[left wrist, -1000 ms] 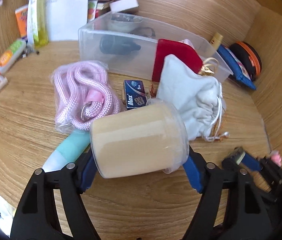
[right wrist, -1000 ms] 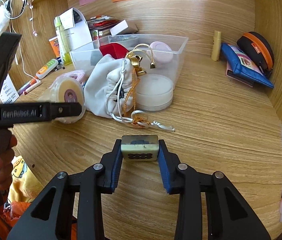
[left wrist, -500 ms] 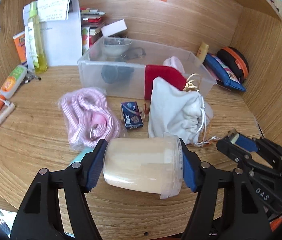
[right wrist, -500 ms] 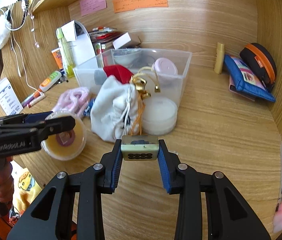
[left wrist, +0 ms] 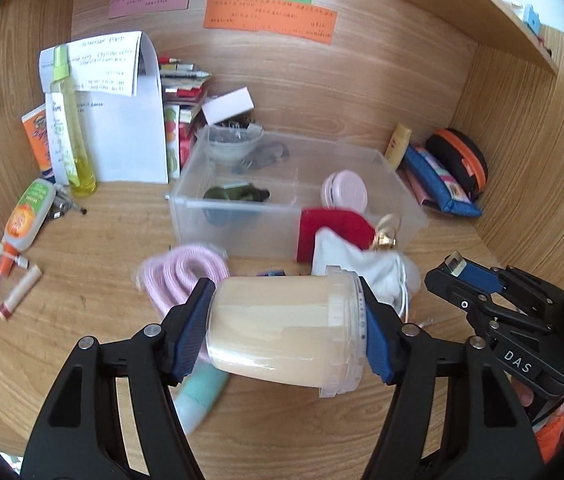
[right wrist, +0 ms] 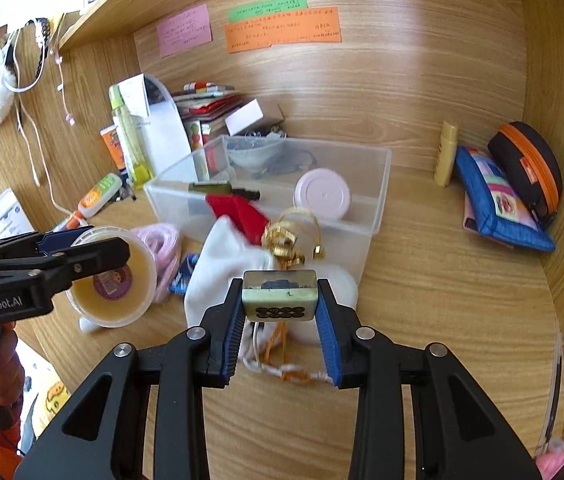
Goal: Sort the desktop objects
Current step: 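Carry the beige container with the left gripper while the right gripper carries the block over the bin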
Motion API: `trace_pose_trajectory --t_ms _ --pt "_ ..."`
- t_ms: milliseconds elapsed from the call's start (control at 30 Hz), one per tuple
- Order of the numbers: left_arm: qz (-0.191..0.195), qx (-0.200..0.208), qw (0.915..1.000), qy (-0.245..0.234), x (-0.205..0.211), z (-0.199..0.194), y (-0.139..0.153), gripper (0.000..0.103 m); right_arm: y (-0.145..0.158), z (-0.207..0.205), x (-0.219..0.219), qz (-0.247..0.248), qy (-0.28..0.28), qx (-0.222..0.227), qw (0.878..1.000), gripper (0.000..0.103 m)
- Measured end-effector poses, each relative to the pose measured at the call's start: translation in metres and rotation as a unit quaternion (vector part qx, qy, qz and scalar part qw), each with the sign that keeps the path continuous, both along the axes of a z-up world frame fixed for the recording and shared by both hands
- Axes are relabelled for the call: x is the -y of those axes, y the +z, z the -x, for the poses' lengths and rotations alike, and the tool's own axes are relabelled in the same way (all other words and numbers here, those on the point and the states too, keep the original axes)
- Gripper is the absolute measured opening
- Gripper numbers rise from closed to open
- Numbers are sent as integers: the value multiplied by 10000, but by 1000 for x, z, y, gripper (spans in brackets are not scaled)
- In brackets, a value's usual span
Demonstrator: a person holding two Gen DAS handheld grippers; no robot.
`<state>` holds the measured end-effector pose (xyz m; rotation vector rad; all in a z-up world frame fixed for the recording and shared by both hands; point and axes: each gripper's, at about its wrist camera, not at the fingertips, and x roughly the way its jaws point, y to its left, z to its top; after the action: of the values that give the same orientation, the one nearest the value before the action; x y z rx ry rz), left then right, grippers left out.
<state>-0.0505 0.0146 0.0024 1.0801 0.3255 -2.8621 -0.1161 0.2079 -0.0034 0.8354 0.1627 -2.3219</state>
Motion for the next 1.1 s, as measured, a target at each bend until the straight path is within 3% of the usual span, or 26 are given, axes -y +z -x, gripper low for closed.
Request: trace_pose_trajectory --t_ms 567,1100 --pt "115 -250 9996 12 56 66 43 67 34 56 44 46 -34 -100 9999 31" --pt "11 106 9999 -132 64 150 28 67 6 106 98 -456 148 363 9982 31"
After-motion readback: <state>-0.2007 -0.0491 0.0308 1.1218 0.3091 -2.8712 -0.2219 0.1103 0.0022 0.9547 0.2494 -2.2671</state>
